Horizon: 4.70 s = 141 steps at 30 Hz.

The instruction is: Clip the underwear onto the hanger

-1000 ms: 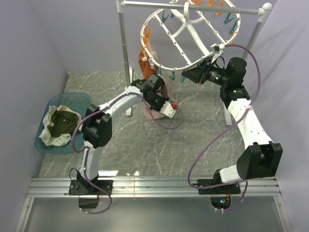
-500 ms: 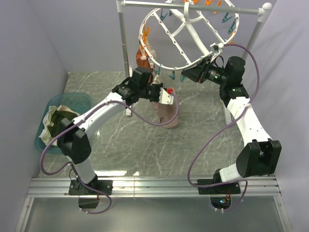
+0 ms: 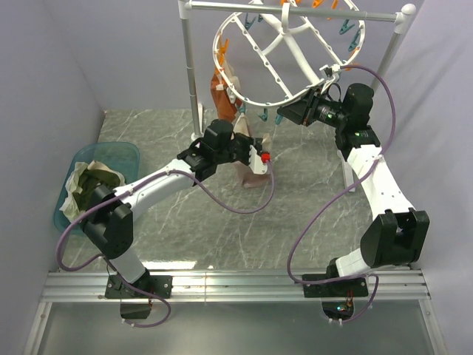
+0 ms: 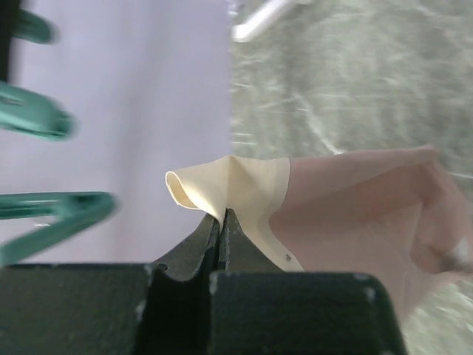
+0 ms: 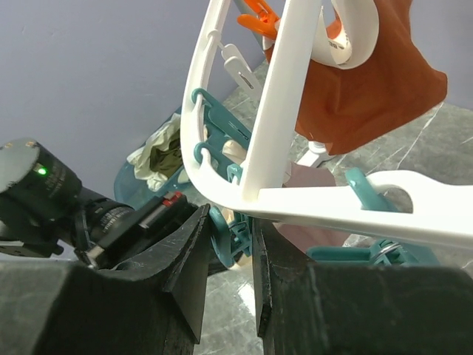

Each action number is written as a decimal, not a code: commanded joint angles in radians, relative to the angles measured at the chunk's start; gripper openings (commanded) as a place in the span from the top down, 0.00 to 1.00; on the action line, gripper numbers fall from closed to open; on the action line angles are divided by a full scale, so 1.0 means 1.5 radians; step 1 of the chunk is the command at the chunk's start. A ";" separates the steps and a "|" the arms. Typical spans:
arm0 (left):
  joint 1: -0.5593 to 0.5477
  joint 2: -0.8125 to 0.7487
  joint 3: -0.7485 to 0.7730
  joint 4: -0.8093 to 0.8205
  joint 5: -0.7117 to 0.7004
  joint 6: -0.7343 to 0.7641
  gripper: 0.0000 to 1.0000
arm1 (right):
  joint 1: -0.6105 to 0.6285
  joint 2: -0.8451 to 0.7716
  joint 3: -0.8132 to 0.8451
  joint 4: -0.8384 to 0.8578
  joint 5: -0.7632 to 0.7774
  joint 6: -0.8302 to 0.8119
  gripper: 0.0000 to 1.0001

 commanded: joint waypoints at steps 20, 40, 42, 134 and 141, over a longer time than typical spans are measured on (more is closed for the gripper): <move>-0.029 0.026 0.061 0.117 -0.043 0.098 0.99 | 0.004 -0.009 0.011 -0.021 0.020 -0.038 1.00; -0.030 0.052 0.100 0.095 -0.032 0.098 0.99 | 0.016 -0.013 0.004 -0.044 0.041 -0.105 1.00; -0.031 0.052 0.100 0.095 -0.029 0.097 0.99 | 0.018 -0.014 0.002 -0.044 0.046 -0.116 1.00; -0.012 0.079 0.175 0.126 -0.034 0.098 1.00 | 0.078 -0.040 -0.023 -0.111 0.223 -0.358 1.00; -0.011 0.068 0.164 0.120 -0.019 0.101 1.00 | 0.078 -0.034 -0.011 -0.124 0.235 -0.354 0.79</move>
